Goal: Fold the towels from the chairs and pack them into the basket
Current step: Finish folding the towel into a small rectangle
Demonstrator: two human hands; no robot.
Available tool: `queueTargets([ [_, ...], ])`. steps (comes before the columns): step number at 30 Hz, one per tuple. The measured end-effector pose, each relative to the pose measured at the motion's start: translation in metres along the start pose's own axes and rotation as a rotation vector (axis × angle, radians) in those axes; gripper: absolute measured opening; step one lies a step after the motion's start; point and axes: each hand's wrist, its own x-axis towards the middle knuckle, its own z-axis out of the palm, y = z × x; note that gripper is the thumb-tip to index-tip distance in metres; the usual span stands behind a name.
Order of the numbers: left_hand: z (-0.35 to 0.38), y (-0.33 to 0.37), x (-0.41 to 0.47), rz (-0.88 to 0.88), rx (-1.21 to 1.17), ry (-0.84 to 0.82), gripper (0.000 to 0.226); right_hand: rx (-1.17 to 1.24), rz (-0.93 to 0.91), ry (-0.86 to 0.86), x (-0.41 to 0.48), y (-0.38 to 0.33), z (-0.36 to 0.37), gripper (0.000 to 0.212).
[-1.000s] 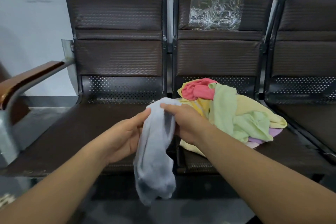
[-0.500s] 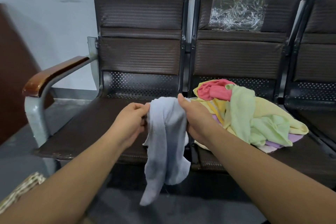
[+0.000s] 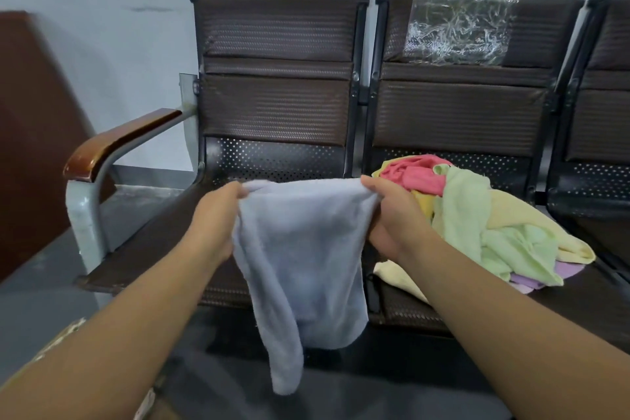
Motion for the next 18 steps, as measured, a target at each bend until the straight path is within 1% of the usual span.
queueTargets([
  [1,-0.002,0.001,-0.001,-0.257,-0.35,-0.056,0.024,0.043,0.003,0.011,0.0,-0.002,-0.004,0.018],
  [2,-0.006,0.0,-0.004,-0.401,-0.558,-0.103,0.025,0.071,0.008,0.02,0.0,-0.004,-0.007,0.018],
  [3,-0.011,-0.002,-0.002,-0.466,-0.667,-0.143,0.021,0.081,0.01,0.025,0.002,-0.005,-0.011,0.017],
  [4,-0.014,-0.002,-0.003,-0.492,-0.709,-0.176,0.017,0.076,0.019,0.018,0.002,-0.005,-0.012,0.016],
  [6,-0.019,0.0,0.001,-0.451,-0.712,-0.274,0.018,0.008,0.058,-0.017,0.003,-0.002,-0.015,0.014],
  [8,-0.021,0.003,0.002,-0.422,-0.596,-0.394,0.03,-0.086,0.103,-0.079,0.002,0.002,-0.014,0.014],
  [9,-0.021,0.002,0.002,-0.412,-0.535,-0.42,0.035,-0.12,0.121,-0.099,0.004,0.005,-0.014,0.017],
  [10,-0.02,0.0,0.003,-0.401,-0.513,-0.408,0.035,-0.141,0.134,-0.105,0.003,0.005,-0.013,0.019],
  [12,-0.02,-0.004,0.008,-0.368,-0.579,-0.286,0.026,-0.106,0.138,-0.118,0.001,0.002,-0.013,0.011],
  [13,-0.022,-0.005,0.012,-0.337,-0.645,-0.209,0.024,-0.038,0.128,-0.125,0.002,0.001,-0.014,0.01],
  [15,-0.028,-0.008,0.026,-0.219,-0.75,-0.058,0.03,0.145,0.099,-0.159,0.002,-0.005,-0.014,0.019],
  [16,-0.031,-0.011,0.03,-0.161,-0.723,-0.013,0.033,0.22,0.089,-0.183,0.002,-0.007,-0.014,0.023],
  [17,-0.035,-0.014,0.03,-0.101,-0.606,0.013,0.034,0.239,0.095,-0.194,0.003,-0.007,-0.014,0.026],
  [18,-0.037,-0.016,0.029,-0.028,-0.396,0.031,0.033,0.222,0.137,-0.193,0.004,-0.006,-0.014,0.029],
])
